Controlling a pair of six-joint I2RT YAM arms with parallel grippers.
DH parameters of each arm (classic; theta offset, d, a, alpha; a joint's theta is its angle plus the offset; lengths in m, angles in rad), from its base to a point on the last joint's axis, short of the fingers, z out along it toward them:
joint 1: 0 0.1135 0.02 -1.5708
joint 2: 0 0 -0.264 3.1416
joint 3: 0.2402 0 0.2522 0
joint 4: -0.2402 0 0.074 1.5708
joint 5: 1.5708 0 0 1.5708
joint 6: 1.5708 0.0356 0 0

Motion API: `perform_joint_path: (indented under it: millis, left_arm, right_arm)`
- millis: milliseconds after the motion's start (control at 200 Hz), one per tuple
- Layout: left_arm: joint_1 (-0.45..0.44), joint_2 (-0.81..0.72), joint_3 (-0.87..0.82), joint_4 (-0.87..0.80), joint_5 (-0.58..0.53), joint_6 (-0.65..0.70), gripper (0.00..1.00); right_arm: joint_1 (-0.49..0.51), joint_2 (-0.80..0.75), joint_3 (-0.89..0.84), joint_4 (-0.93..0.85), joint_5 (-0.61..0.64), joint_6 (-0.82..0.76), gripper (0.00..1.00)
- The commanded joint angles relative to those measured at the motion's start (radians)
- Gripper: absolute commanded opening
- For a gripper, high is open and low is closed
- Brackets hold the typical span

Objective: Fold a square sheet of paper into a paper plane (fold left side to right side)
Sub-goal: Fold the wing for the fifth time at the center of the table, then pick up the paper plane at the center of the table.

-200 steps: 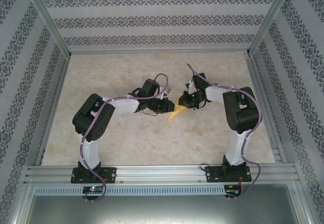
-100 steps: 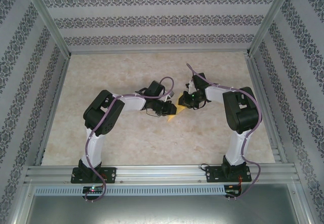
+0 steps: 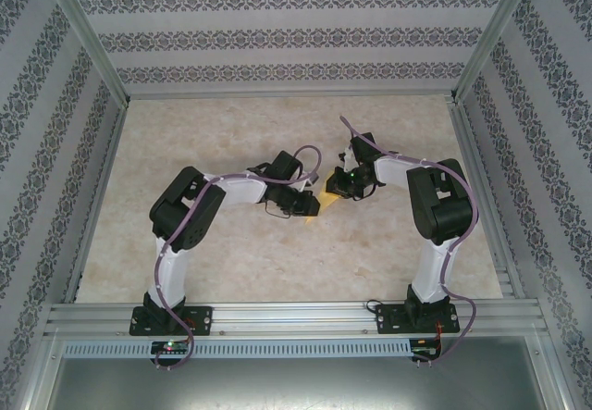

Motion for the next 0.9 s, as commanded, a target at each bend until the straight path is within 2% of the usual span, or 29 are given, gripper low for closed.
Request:
perform_joint_path:
  millis: [0, 210, 335, 455, 600, 709, 894]
  left_arm:
    - [-0.022, -0.070, -0.075, -0.136, 0.014, 0.055, 0.20]
    - [-0.016, -0.170, -0.146, -0.170, -0.015, 0.067, 0.20]
    - [0.007, -0.236, -0.175, -0.141, -0.011, 0.047, 0.20]
    - [0.031, -0.325, -0.212, -0.059, -0.024, 0.012, 0.24]
    - [0.045, -0.423, -0.242, 0.010, -0.164, -0.027, 0.31]
    - [0.050, -0.469, -0.274, 0.074, -0.314, -0.074, 0.34]
    - [0.052, -0.509, -0.320, 0.172, -0.468, -0.138, 0.46]
  right_arm:
    - [-0.004, 0.035, 0.010, -0.064, 0.103, -0.030, 0.13]
    - [-0.009, 0.018, 0.027, -0.031, 0.079, -0.026, 0.14]
    - [-0.010, -0.057, 0.028, -0.021, 0.087, -0.028, 0.16]
    - [-0.009, -0.189, 0.013, -0.033, 0.153, -0.024, 0.31]
    - [0.020, -0.351, -0.033, -0.103, 0.316, -0.001, 0.50]
    - [0.073, -0.443, -0.112, -0.128, 0.454, 0.095, 0.63]
    - [0.200, -0.446, -0.186, -0.093, 0.538, 0.311, 0.68]
